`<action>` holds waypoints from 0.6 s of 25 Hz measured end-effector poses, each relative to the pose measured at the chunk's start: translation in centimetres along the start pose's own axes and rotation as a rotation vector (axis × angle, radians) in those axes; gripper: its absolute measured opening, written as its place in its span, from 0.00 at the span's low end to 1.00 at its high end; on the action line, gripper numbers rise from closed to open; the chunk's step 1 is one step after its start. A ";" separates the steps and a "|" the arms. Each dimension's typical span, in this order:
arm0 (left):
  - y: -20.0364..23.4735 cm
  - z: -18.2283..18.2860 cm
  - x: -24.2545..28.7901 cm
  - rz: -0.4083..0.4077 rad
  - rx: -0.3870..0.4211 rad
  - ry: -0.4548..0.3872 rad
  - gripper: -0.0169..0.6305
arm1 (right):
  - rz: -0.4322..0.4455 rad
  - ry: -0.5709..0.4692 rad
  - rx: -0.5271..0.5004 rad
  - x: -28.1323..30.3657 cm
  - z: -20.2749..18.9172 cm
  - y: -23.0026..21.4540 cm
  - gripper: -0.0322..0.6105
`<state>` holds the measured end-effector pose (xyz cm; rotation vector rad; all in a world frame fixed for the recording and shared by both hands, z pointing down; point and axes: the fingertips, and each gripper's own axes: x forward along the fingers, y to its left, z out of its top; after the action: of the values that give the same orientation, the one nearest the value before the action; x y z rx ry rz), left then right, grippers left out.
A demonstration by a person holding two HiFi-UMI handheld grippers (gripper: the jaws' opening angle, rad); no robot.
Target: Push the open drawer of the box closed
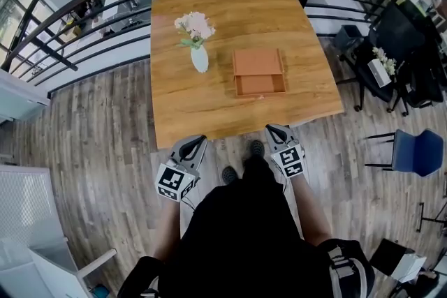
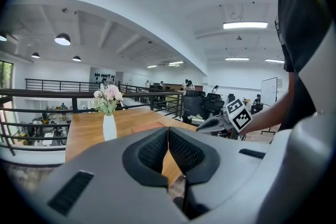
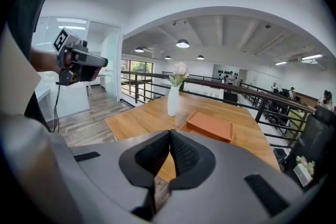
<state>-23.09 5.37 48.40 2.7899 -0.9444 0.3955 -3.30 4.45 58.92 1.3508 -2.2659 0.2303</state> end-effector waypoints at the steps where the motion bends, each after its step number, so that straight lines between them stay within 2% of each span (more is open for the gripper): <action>1: 0.1 -0.3 -0.1 0.002 -0.003 0.003 0.06 | 0.000 0.007 0.009 0.3 -0.2 -0.1 0.08; 15: 2.2 0.0 2.7 0.043 -0.020 0.020 0.06 | 0.035 0.080 0.052 5.3 -3.2 -3.1 0.10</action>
<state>-22.32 2.12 49.43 2.7462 -1.0000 0.4175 -1.62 0.00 63.94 1.3055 -2.2326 0.3506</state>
